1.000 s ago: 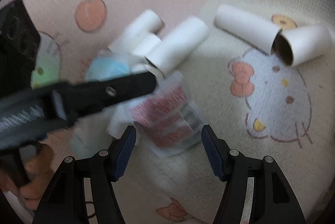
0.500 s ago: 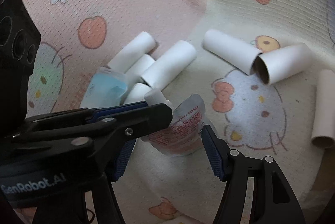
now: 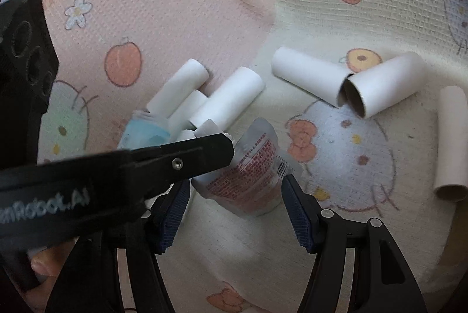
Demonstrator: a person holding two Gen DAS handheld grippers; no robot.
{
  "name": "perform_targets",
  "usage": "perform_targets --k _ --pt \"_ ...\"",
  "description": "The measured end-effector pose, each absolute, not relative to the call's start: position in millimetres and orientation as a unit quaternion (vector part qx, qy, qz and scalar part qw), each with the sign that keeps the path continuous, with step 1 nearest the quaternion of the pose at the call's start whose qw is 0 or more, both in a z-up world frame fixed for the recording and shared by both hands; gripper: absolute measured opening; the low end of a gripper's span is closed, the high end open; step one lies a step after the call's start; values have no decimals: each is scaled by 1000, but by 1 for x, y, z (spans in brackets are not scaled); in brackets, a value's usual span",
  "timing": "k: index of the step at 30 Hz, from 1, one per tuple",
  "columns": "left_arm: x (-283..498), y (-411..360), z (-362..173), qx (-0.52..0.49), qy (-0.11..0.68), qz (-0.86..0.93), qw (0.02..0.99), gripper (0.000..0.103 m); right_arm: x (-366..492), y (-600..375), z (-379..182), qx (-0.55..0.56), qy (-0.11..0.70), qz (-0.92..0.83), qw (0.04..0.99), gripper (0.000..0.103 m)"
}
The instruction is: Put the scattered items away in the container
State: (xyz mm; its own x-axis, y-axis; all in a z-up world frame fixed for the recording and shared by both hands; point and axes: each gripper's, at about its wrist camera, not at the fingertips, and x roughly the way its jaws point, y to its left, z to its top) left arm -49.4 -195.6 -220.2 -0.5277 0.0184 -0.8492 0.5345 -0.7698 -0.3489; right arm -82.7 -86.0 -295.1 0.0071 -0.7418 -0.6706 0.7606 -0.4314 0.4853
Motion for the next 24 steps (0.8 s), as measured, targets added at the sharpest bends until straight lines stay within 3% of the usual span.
perform_targets --k 9,13,24 --pt "-38 -221 -226 432 394 -794 167 19 -72 -101 -291 456 14 -688 565 62" --pt "-44 -214 -226 437 406 -793 125 20 -72 -102 -294 458 32 -697 551 62" --pt "-53 -194 -221 443 383 -806 88 20 -96 -69 -299 477 -16 -727 494 62"
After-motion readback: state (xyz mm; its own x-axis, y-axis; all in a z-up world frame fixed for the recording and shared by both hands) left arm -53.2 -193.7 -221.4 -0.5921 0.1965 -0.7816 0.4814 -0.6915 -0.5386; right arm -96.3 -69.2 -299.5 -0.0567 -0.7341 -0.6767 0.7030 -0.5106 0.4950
